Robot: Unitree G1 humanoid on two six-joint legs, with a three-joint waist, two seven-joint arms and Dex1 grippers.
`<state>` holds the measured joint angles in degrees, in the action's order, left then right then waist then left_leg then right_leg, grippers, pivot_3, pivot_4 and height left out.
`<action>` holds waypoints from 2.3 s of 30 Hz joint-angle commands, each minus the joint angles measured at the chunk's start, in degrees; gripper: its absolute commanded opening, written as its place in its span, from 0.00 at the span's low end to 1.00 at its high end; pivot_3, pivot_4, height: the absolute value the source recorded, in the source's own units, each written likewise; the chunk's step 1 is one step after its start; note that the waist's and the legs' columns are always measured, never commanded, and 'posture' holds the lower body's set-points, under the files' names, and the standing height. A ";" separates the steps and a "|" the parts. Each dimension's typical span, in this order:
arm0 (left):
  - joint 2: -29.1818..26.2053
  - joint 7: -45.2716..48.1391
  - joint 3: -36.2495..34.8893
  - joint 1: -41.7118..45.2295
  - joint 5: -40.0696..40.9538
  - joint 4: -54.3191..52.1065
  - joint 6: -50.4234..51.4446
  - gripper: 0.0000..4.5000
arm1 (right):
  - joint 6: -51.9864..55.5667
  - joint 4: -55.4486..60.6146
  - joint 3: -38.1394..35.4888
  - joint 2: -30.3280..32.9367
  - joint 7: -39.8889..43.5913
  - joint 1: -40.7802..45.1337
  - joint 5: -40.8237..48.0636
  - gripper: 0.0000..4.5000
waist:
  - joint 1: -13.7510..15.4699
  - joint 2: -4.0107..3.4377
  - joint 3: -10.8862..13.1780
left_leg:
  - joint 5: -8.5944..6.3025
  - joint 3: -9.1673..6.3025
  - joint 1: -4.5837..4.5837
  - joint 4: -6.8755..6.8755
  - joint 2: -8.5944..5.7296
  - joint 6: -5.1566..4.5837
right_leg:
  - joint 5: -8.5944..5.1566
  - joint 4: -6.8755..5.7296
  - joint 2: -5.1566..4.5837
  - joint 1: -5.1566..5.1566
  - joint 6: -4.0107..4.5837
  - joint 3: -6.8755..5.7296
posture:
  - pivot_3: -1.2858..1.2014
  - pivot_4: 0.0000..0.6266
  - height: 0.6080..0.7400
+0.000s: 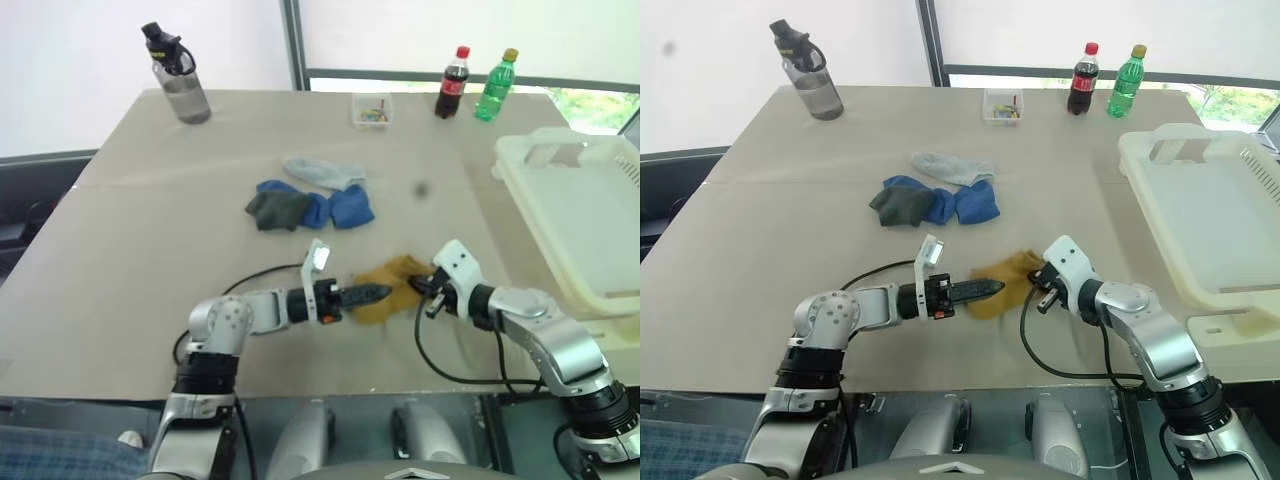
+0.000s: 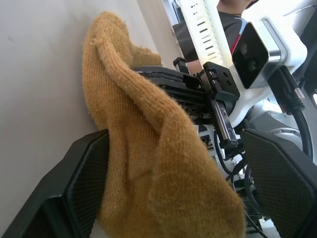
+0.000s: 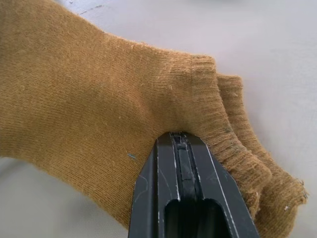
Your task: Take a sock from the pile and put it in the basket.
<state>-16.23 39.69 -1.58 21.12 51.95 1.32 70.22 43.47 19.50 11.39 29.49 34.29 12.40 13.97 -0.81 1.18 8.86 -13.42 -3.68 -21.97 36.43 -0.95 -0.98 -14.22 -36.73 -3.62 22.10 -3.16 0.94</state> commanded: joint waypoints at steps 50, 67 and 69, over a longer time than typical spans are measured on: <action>-1.57 -10.85 -6.50 -2.79 6.42 -7.64 22.24 0.97 | 3.45 2.08 0.98 -1.01 -2.70 -3.51 -0.06 0.00 | 0.02 0.02 0.05 | -0.01 -0.04 -0.12 -0.36 0.09 0.03 | -0.07 0.43 -0.09 0.10 0.11 -0.06 | 0.52 0.24 1.00; -4.15 -16.47 -3.62 -5.32 17.48 -7.66 22.28 0.97 | 4.07 2.53 0.35 -0.96 -3.06 -3.92 0.23 0.00 | -0.01 0.02 0.05 | -0.03 -0.03 -0.13 -0.42 0.08 0.06 | -0.07 0.54 -0.22 0.10 0.13 -0.04 | 0.52 0.24 1.00; -3.78 -17.02 -3.79 -5.06 17.22 -7.33 22.28 0.97 | 4.17 2.64 0.32 -0.91 -3.08 -4.04 0.21 0.00 | 0.01 0.02 0.05 | -0.03 -0.03 -0.13 -0.44 0.08 0.06 | -0.07 0.56 -0.22 0.10 0.13 -0.04 | 0.52 0.24 1.00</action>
<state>-19.85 23.96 -6.36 16.83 69.44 -7.02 91.18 45.66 23.41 10.62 28.29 31.37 9.92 14.31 -0.80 1.20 8.91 -13.44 -3.71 -22.10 35.98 -0.87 -0.91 -14.29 -36.16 -3.84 22.20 -3.03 0.90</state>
